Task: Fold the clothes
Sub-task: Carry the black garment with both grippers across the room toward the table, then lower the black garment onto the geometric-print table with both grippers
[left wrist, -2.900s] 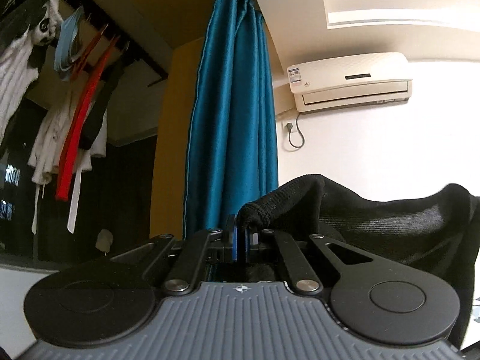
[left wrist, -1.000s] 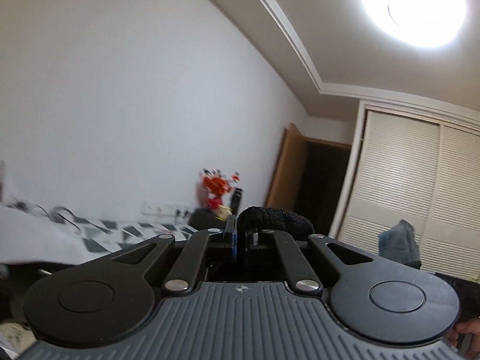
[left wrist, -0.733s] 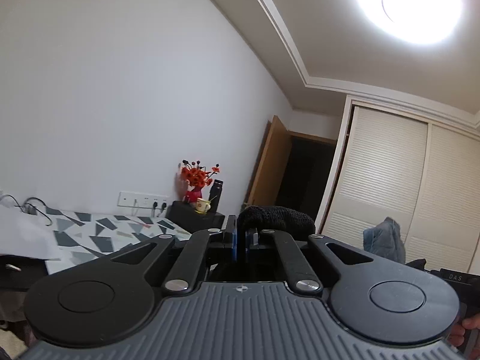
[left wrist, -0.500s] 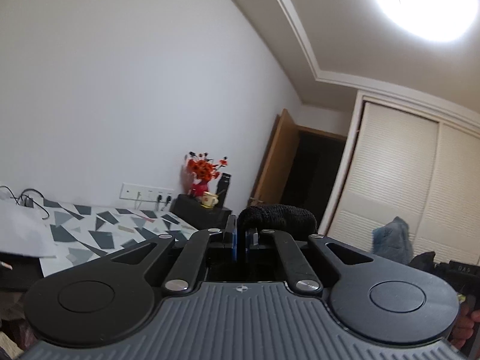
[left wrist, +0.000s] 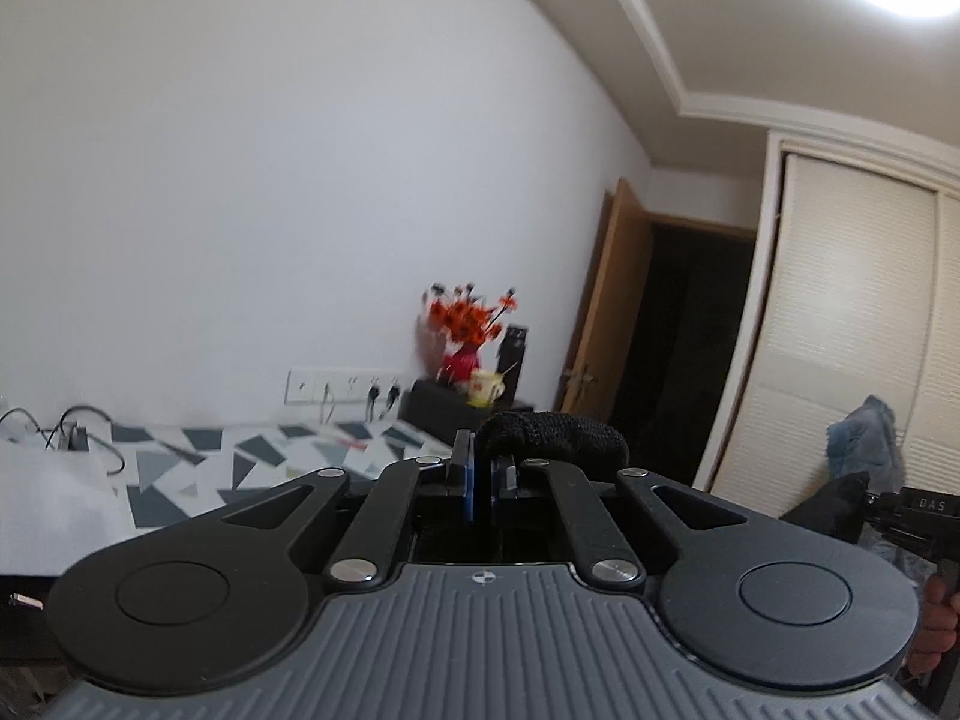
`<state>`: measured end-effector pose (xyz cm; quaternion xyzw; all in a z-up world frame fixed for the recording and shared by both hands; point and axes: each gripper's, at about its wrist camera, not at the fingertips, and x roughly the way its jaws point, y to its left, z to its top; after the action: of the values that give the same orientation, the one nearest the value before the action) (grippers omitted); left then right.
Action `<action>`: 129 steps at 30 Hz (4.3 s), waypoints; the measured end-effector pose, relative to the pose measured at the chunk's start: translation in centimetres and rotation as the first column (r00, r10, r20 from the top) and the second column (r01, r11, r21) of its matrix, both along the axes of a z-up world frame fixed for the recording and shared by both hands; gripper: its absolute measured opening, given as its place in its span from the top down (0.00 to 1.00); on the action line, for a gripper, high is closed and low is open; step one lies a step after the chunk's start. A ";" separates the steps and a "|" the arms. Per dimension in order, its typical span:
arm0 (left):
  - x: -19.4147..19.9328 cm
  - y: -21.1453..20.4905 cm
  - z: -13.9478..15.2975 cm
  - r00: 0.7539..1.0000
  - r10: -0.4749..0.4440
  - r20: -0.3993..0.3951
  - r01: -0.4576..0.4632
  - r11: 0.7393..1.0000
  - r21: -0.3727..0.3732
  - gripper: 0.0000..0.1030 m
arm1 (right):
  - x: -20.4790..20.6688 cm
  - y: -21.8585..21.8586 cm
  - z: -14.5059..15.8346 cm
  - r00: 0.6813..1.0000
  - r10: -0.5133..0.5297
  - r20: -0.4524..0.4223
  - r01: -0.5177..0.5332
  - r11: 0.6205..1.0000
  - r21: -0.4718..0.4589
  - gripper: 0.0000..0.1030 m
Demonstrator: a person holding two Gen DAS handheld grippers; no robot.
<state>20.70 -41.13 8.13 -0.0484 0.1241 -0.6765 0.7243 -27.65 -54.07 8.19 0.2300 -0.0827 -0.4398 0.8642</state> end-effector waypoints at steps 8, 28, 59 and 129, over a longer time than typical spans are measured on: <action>-0.7 -8.0 0.4 0.980 0.196 -0.041 -0.198 0.980 -0.030 0.95 | 1.9 -15.0 -1.4 0.989 0.139 0.047 -0.138 0.990 -0.008 0.97; 2.6 -20.1 2.3 0.855 0.515 -0.055 -0.518 0.849 -0.104 0.95 | 11.8 -39.4 2.4 0.934 0.356 0.043 -0.351 0.932 -0.092 0.97; 30.5 -35.4 -7.2 0.866 0.445 -0.228 -0.368 0.875 0.314 0.95 | 51.6 -50.2 -2.0 0.822 0.382 -0.422 -0.350 0.924 0.154 0.97; 44.9 -53.4 -20.2 0.680 0.732 -0.044 -0.470 0.482 0.740 0.28 | 70.8 -78.8 -24.9 0.691 0.523 -0.500 -0.303 0.837 0.456 0.21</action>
<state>65.62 -94.51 -12.07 0.0559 0.4634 -0.2572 0.8462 43.14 -132.85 -16.74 0.2341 0.3300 -0.2877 0.8681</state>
